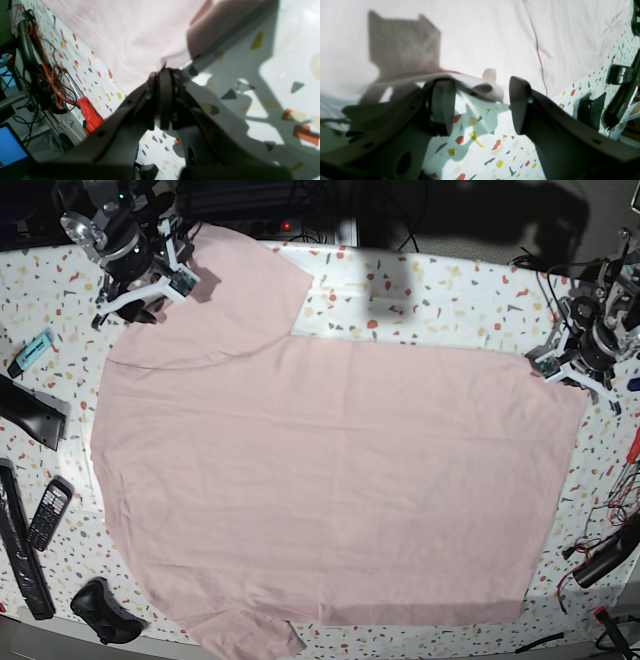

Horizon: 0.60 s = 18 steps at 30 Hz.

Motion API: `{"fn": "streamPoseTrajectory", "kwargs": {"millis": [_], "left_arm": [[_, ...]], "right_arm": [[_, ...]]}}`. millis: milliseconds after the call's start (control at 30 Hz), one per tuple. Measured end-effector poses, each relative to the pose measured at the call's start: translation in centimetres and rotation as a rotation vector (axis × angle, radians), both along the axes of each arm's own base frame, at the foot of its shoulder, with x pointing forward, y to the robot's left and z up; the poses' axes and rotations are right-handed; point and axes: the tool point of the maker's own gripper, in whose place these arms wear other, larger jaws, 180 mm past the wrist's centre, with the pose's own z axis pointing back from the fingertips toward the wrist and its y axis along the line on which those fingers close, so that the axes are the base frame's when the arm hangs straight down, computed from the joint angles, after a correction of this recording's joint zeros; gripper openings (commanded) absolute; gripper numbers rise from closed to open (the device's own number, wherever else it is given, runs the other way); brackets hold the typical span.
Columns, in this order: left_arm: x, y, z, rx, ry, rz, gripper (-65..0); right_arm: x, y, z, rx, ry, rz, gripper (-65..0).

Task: Fold the T-shirt properly
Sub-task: 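Grasp the shirt edge near the sleeve with the right gripper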

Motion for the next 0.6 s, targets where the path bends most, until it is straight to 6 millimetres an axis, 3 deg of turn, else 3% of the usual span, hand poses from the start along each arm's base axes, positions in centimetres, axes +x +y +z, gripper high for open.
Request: {"fn": "streamPoseTrajectory", "kwargs": {"millis": [300,467,600], "left_arm": [[0.0,0.0,0.0,0.0,0.0,0.0,-65.0],[0.0,0.0,0.0,0.0,0.0,0.0,-65.0],[-0.1,-0.1,-0.1,-0.03,0.007,0.034,-65.0]], "right_arm": [[-0.4,0.5,-0.7,0.028,0.076,0.011,-46.6],[-0.1,-0.1,-0.7,0.023,0.096,-0.038,-63.6],[1.3,-0.5,0.2,0.034,0.021,-0.09,-65.0]]}}
